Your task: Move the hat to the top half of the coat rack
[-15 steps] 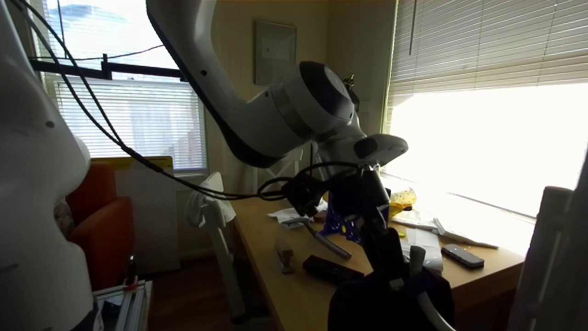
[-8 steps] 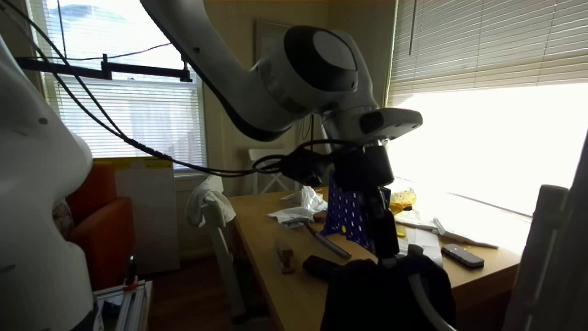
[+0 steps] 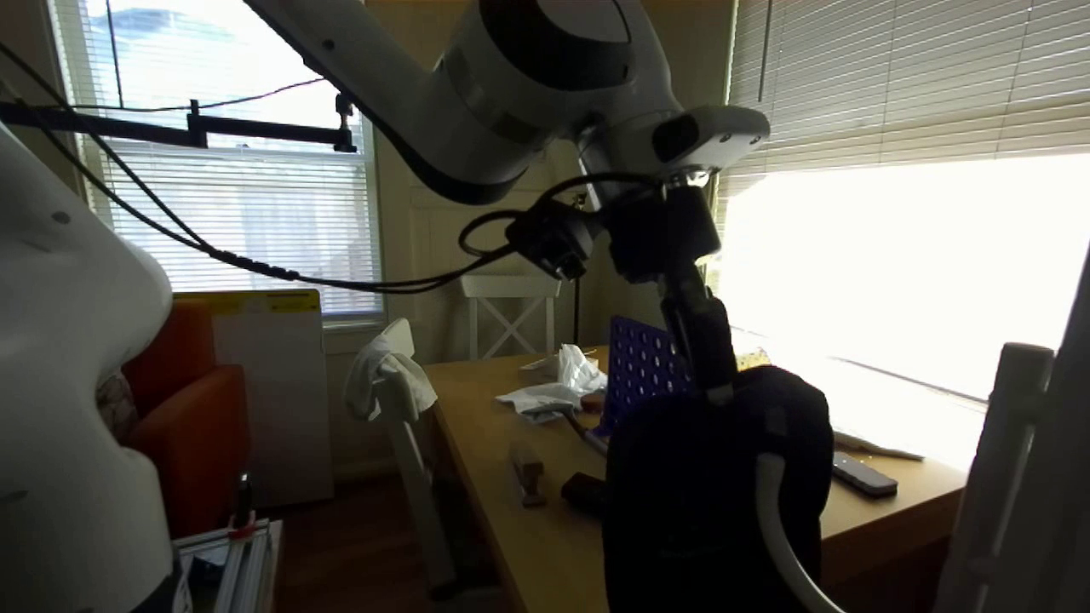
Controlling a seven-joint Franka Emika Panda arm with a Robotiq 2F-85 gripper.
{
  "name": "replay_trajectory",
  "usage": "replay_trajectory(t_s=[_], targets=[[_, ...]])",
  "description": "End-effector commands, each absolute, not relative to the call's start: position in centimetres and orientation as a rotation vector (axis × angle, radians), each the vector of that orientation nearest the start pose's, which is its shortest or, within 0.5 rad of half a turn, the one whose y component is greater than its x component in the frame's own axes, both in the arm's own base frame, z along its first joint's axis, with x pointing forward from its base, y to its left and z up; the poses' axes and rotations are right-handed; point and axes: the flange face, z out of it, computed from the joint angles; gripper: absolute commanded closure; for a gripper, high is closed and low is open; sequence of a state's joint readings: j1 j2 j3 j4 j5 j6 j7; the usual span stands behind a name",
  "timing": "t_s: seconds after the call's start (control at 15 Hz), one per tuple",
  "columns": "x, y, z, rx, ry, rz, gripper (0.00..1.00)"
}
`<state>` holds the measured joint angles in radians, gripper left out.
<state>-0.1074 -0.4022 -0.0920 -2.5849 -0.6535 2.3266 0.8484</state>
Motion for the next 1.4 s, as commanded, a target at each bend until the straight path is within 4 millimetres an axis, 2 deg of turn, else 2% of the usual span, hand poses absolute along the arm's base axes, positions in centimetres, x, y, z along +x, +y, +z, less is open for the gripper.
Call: replay_trajectory(t_s=[0.0, 0.13, 0.4, 0.67, 0.87, 0.93, 1.0, 1.2, 1.33], targets=[[39.7, -7.4, 43.8, -3.389, 0.962, -0.609, 0.99], [39.3, -5.5, 45.9, -3.462, 0.884, -0.702, 0.99], [38.1, -2.7, 50.8, -3.571, 0.86, -1.016, 0.99], [36.5, -1.5, 55.6, -3.599, 0.868, -1.323, 0.99], [35.6, -1.3, 58.6, -3.519, 1.02, -1.57, 0.99], [36.4, -1.4, 56.9, -3.565, 0.907, -1.407, 0.99], [36.2, -1.3, 57.3, -3.555, 0.918, -1.432, 0.95], [36.2, -1.4, 56.8, -3.561, 0.904, -1.408, 0.95], [36.3, -1.3, 56.8, -3.573, 0.895, -1.412, 0.99]])
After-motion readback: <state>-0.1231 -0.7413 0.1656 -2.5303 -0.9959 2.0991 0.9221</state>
